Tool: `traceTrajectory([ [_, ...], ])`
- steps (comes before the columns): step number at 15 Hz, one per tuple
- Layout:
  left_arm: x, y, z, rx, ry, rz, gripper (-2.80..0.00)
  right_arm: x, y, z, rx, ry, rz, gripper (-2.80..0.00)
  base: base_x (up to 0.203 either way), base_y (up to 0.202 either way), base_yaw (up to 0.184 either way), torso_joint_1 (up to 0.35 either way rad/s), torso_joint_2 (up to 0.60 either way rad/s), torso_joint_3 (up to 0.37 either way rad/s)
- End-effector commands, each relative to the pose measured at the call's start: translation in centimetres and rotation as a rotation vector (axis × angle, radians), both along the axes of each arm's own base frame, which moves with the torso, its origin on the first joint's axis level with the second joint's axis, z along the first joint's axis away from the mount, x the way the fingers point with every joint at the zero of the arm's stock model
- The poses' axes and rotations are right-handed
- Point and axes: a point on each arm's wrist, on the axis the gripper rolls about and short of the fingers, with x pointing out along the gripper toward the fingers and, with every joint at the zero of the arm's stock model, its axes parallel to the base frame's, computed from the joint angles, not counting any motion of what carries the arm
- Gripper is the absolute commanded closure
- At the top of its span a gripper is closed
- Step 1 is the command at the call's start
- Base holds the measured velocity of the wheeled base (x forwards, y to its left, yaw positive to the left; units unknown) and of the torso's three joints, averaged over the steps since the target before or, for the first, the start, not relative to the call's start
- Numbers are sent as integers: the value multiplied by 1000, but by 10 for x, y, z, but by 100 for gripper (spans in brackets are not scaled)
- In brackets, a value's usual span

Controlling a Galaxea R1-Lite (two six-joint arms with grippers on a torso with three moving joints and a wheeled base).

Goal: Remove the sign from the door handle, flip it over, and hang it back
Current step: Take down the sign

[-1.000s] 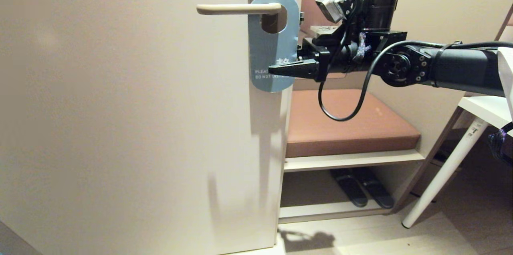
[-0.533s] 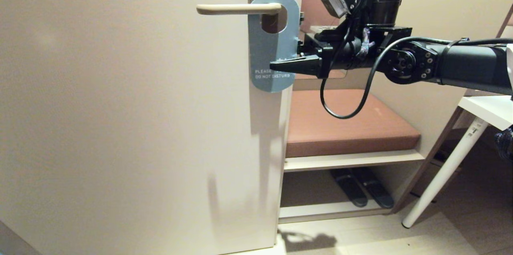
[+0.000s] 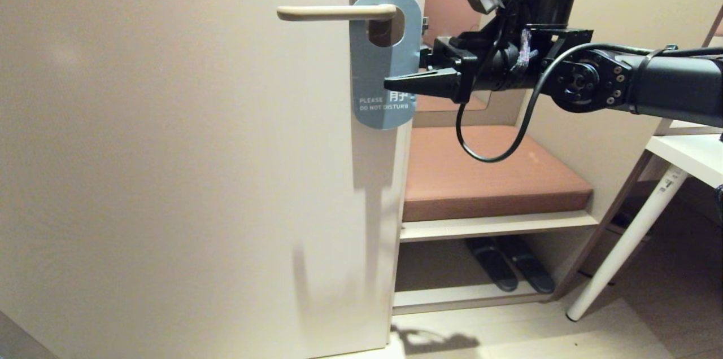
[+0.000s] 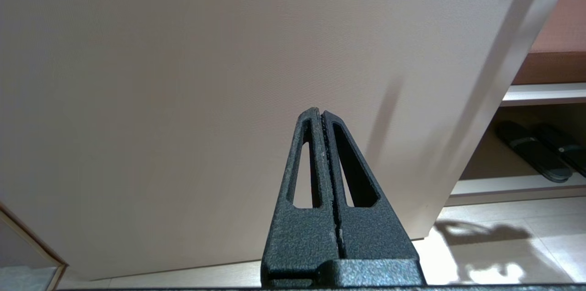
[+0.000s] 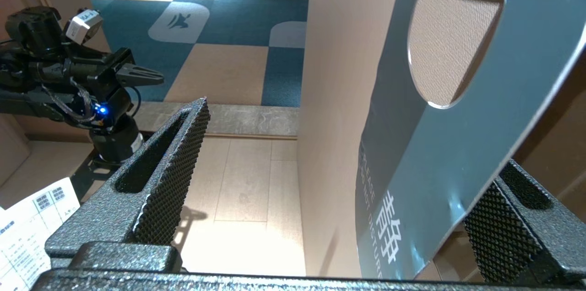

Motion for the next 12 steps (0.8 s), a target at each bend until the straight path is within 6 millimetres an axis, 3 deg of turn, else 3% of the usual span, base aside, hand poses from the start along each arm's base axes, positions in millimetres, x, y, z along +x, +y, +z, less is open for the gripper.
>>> traceTrajectory([
  [1,0,0,0,-1,0,1,0,-2,0,3,3,-8,9,-280,0,0,0,0,0,0],
  [5,0,0,0,-1,0,0,0,-4,-1,6,5,-13,7,-280,0,0,0,0,0,0],
  [6,0,0,0,-1,0,1,0,-4,-1,5,4,-11,6,0,0,0,0,0,0,0],
  [12,0,0,0,-1,0,0,0,-6,-2,7,5,-10,6,0,0,0,0,0,0,0],
])
